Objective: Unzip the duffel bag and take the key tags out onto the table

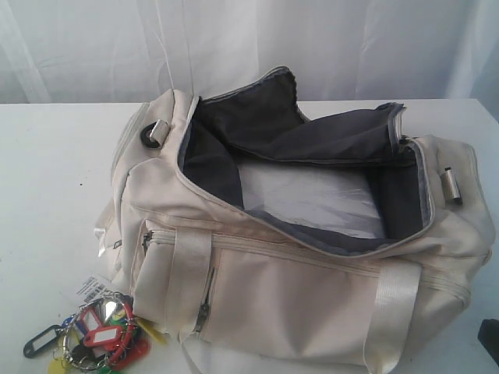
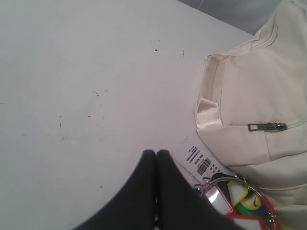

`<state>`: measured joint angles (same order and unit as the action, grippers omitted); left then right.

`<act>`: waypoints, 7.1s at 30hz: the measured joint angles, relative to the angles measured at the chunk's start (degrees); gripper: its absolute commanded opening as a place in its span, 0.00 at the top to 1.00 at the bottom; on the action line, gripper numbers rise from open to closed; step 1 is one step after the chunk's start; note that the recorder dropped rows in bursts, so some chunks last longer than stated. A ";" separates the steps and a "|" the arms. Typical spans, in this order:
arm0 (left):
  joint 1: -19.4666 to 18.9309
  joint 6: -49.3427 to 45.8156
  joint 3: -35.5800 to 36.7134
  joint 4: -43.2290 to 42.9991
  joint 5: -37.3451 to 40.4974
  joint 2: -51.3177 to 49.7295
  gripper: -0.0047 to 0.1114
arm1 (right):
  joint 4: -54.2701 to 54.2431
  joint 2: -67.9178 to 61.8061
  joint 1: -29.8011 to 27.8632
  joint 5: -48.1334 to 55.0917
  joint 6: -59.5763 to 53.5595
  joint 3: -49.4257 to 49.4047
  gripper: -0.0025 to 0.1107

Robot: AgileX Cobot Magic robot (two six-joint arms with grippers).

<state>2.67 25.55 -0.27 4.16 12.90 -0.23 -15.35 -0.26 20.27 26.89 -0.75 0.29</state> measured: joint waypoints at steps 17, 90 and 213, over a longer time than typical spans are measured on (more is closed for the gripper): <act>0.00 -31.66 0.00 0.11 0.00 0.00 0.96 | 0.00 0.00 0.00 0.00 0.00 0.00 0.98; -6.54 -18.49 0.00 -8.22 0.61 0.00 0.96 | 0.00 0.00 0.00 0.00 0.22 0.00 0.98; -3.48 -18.14 0.00 -8.22 0.38 0.00 0.96 | 18.29 0.00 -11.31 -7.59 3.29 0.00 0.98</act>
<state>-0.81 7.41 -0.27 -4.06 13.28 -0.23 2.94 -0.26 8.95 19.30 2.54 0.29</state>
